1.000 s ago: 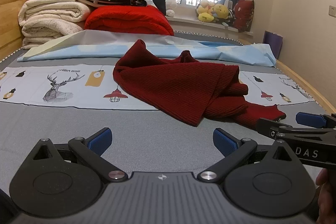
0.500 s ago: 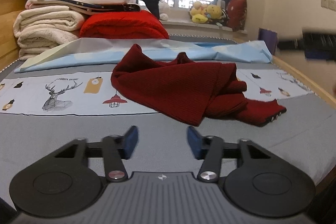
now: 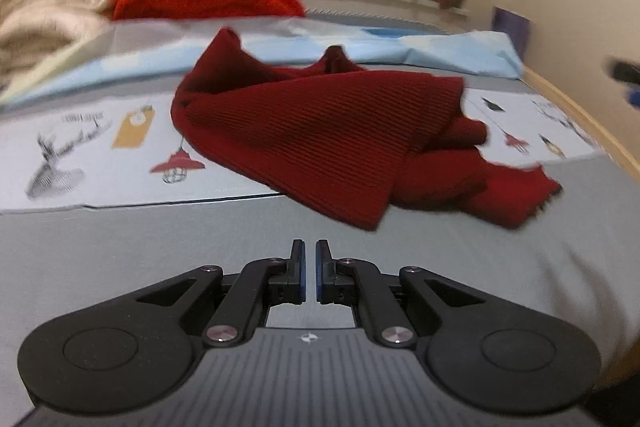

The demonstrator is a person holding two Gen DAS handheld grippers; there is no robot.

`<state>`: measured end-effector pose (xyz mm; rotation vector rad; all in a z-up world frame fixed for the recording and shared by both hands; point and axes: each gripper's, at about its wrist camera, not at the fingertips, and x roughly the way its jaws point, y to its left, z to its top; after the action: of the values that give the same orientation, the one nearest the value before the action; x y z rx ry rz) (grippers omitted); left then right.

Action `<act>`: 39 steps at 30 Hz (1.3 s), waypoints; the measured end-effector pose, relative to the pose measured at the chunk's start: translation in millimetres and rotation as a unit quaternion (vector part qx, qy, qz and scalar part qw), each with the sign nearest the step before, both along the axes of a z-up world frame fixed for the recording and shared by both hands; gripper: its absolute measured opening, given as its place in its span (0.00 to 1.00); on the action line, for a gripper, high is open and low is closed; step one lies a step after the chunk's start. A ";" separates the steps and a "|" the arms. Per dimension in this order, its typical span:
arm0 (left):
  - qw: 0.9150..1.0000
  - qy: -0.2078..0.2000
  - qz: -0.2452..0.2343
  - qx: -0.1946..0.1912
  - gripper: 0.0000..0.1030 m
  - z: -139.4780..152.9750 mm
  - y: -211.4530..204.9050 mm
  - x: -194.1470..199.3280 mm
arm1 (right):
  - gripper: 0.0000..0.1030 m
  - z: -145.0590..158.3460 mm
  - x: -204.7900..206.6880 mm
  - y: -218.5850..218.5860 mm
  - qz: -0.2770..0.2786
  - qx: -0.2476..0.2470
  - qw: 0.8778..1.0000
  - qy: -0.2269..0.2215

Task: Fold small clothes
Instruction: 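Grasp the red sweater hem with the left gripper while the right gripper grasps another edge, then lift and shake the red sweater with both grippers to spread it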

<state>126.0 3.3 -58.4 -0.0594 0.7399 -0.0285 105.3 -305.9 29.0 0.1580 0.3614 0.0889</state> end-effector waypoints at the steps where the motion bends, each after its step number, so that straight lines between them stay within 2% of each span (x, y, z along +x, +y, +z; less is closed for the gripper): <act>1: 1.000 0.006 0.009 -0.011 0.04 -5.0 0.5 14.7 | 0.59 -0.4 1.1 -2.5 0.001 -0.001 1.000 0.002; 4: 0.998 0.029 0.046 -0.045 0.10 -22.9 4.0 57.7 | 0.56 1.8 1.8 -8.3 0.007 0.001 1.000 0.001; 6: 0.995 0.041 0.068 -0.051 0.25 -34.5 5.2 80.2 | 0.56 3.7 1.4 -10.9 0.013 -0.001 1.000 -0.002; 10: 0.989 0.061 0.102 -0.084 0.37 -56.3 8.8 117.6 | 0.56 5.3 3.2 -13.5 0.022 -0.007 1.000 -0.003; 11: 0.986 0.070 0.114 -0.099 0.44 -62.4 11.1 126.6 | 0.56 5.3 3.2 -14.3 0.023 -0.007 1.000 -0.003; 16: 0.964 0.095 0.178 -0.172 0.45 -84.9 21.1 155.0 | 0.56 6.0 2.0 -19.6 0.027 -0.008 1.000 -0.001; 17: 0.963 0.094 0.180 -0.179 0.44 -85.9 19.0 159.2 | 0.56 6.0 2.6 -21.0 0.026 -0.008 1.000 0.000; 18: 0.963 0.096 0.178 -0.178 0.38 -85.7 16.0 163.7 | 0.56 5.4 4.0 -22.1 0.025 -0.007 1.000 0.002; 19: 0.964 0.101 0.175 -0.173 0.27 -85.4 13.1 167.8 | 0.56 5.1 5.0 -23.2 0.023 -0.005 1.000 0.003; 20: 0.964 0.109 0.170 -0.172 0.09 -85.0 12.0 171.5 | 0.56 4.8 5.5 -23.4 0.022 -0.004 1.000 0.005; 21: 0.965 0.111 0.165 -0.168 0.06 -82.4 12.3 172.9 | 0.56 4.4 6.6 -23.3 0.020 -0.002 1.000 0.006; 25: 0.981 0.095 0.108 -0.131 0.05 -52.1 29.0 162.3 | 0.56 2.0 12.0 -17.8 0.023 -0.011 1.000 0.014; 27: 0.987 0.081 0.081 -0.113 0.05 -29.9 55.2 144.0 | 0.56 1.7 14.3 -15.7 0.021 -0.013 1.000 0.015; 30: 0.996 0.065 0.043 -0.054 0.05 -1.7 100.5 110.3 | 0.56 -0.1 18.1 -15.5 0.014 -0.007 1.000 0.022; 33: 0.997 0.071 0.025 0.002 0.04 15.7 156.1 69.6 | 0.56 -2.9 21.2 -12.1 0.008 -0.004 0.999 0.035; 36: 0.994 0.085 0.008 0.071 0.04 18.1 204.5 31.6 | 0.56 -6.3 23.9 -6.1 0.010 -0.003 0.999 0.047; 38: 0.990 0.112 0.008 0.087 0.04 7.6 227.1 12.7 | 0.56 -9.5 26.6 -1.6 0.011 -0.001 0.998 0.057; 39: 0.989 0.126 0.015 0.081 0.04 -0.2 236.0 5.4 | 0.56 -11.7 28.4 1.8 0.013 -0.002 0.998 0.063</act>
<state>131.4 239.2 -58.7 0.0820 0.9925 0.0685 133.8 -304.1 17.3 0.1548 0.4893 0.1032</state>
